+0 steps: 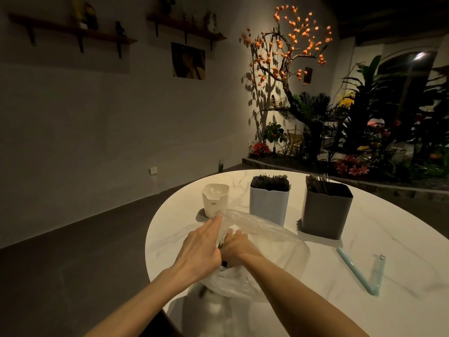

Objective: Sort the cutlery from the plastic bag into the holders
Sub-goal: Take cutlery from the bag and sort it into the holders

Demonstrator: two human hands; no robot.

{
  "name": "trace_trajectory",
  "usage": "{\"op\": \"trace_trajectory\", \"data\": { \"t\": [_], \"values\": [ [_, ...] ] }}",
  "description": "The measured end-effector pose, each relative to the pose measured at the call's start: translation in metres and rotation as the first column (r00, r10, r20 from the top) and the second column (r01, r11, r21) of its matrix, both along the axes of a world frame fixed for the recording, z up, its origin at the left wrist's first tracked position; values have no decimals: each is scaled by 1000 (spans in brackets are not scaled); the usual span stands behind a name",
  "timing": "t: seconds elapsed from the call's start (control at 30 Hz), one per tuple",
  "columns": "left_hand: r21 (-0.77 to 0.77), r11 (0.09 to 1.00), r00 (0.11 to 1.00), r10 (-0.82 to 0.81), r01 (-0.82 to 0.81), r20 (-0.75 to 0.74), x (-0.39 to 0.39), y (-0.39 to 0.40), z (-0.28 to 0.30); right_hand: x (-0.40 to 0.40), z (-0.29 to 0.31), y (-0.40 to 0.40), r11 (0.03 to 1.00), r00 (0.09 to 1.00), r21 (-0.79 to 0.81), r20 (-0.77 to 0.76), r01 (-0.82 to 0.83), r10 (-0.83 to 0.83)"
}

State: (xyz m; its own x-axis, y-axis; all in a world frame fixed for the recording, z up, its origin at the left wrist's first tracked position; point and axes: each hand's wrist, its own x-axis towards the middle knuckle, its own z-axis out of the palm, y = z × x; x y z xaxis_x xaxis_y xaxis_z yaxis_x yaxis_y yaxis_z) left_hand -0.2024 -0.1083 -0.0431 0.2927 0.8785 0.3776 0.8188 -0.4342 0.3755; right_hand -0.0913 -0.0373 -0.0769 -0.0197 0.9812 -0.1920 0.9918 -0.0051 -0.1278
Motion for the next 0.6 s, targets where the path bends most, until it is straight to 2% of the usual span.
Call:
{"op": "trace_trajectory", "data": {
  "t": [0.07, 0.27, 0.43, 0.6],
  "values": [
    [3, 1000, 1000, -8, 8, -10, 1, 0, 1, 1, -2, -1, 1000, 1000, -11, -6, -24, 24],
    [2, 1000, 1000, 9, -9, -4, 4, 4, 1, 14, 10, 5, 991, 995, 108, -45, -80, 86],
    [-14, 1000, 1000, -9, 9, -9, 8, 5, 1, 25, 2, 1, 994, 994, -27, 28, -107, 108],
    [-29, 1000, 1000, -4, 4, 3, 7, 11, -4, 22, 12, -8, 980, 975, -74, -139, -186, 175]
  ]
}}
